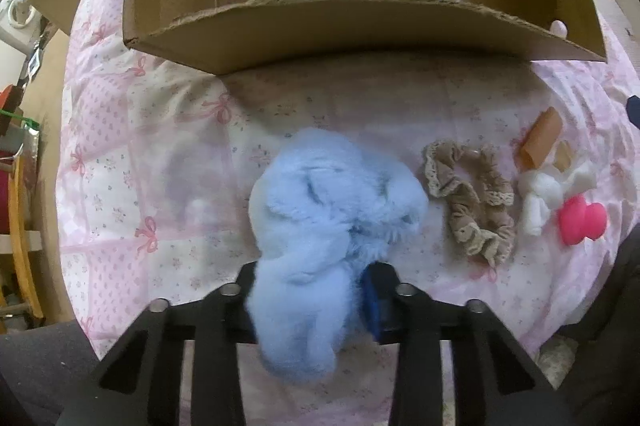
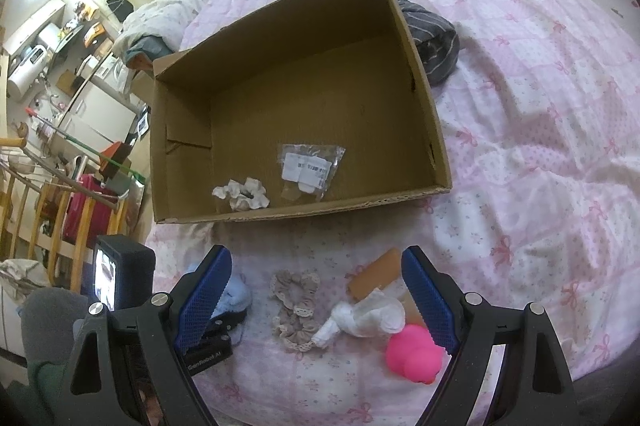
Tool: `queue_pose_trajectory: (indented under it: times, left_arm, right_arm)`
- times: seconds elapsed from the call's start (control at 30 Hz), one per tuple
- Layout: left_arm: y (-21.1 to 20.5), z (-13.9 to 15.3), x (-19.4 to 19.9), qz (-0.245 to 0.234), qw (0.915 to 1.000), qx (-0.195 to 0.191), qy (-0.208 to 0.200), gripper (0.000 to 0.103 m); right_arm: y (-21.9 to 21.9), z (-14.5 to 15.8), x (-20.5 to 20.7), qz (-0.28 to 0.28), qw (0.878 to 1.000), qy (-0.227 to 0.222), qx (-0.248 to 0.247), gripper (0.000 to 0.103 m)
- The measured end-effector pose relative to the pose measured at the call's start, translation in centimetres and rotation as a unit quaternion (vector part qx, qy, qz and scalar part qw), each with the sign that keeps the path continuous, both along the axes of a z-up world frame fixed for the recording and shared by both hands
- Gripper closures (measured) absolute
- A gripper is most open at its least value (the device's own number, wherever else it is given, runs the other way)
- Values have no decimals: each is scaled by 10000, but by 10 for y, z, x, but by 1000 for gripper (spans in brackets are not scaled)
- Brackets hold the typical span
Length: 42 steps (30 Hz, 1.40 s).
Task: Organize soft objects
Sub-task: 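Grasp the light-blue fluffy scrunchie with the left tool, then grasp the pink rubber duck with the right tool while the left tool holds the blue scrunchie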
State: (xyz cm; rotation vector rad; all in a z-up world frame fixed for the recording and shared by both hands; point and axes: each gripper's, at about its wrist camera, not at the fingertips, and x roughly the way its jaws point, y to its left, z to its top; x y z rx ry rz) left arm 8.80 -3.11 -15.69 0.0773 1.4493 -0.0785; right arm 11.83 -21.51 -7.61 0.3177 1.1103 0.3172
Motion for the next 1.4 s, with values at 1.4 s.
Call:
queue_pose_trajectory:
  times: [1.4]
  left_arm:
    - [55, 69, -5, 1139, 9874, -455, -1003, 76]
  right_arm:
    - [-8, -82, -15, 240, 9730, 2000, -1127, 42]
